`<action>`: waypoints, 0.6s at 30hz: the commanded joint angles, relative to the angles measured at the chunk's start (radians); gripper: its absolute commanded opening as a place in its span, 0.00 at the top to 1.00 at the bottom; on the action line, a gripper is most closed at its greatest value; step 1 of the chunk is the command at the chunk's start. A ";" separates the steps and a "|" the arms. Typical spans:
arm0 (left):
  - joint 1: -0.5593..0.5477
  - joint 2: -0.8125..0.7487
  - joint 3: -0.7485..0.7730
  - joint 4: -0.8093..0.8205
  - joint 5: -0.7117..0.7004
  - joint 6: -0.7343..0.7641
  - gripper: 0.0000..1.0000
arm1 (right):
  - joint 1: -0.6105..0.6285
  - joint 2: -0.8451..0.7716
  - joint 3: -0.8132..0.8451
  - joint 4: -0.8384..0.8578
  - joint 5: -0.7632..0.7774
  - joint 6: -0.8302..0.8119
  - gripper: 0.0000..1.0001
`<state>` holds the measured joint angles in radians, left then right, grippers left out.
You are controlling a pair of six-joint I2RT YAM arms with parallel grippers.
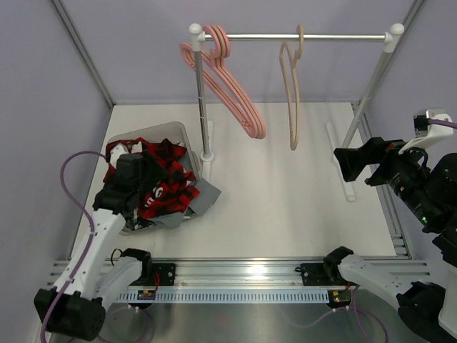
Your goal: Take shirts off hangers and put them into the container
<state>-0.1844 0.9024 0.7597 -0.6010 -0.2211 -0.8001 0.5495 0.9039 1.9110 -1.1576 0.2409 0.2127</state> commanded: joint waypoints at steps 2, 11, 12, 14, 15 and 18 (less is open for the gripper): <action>0.002 -0.109 0.179 -0.170 -0.141 0.004 0.01 | -0.005 -0.014 -0.036 0.006 -0.017 -0.006 0.01; 0.000 -0.220 0.314 -0.293 -0.109 0.061 0.01 | -0.005 -0.131 -0.291 0.055 -0.032 0.065 0.01; 0.000 -0.229 0.316 -0.299 -0.103 0.067 0.01 | -0.005 -0.141 -0.328 0.058 -0.038 0.088 0.00; 0.000 -0.253 0.314 -0.307 -0.103 0.070 0.01 | -0.005 -0.166 -0.439 0.070 -0.072 0.102 0.01; -0.001 -0.263 0.306 -0.309 -0.103 0.078 0.01 | -0.005 -0.169 -0.476 0.072 -0.075 0.122 0.01; -0.001 -0.293 0.285 -0.299 -0.087 0.085 0.01 | -0.003 -0.195 -0.588 0.113 -0.135 0.154 0.00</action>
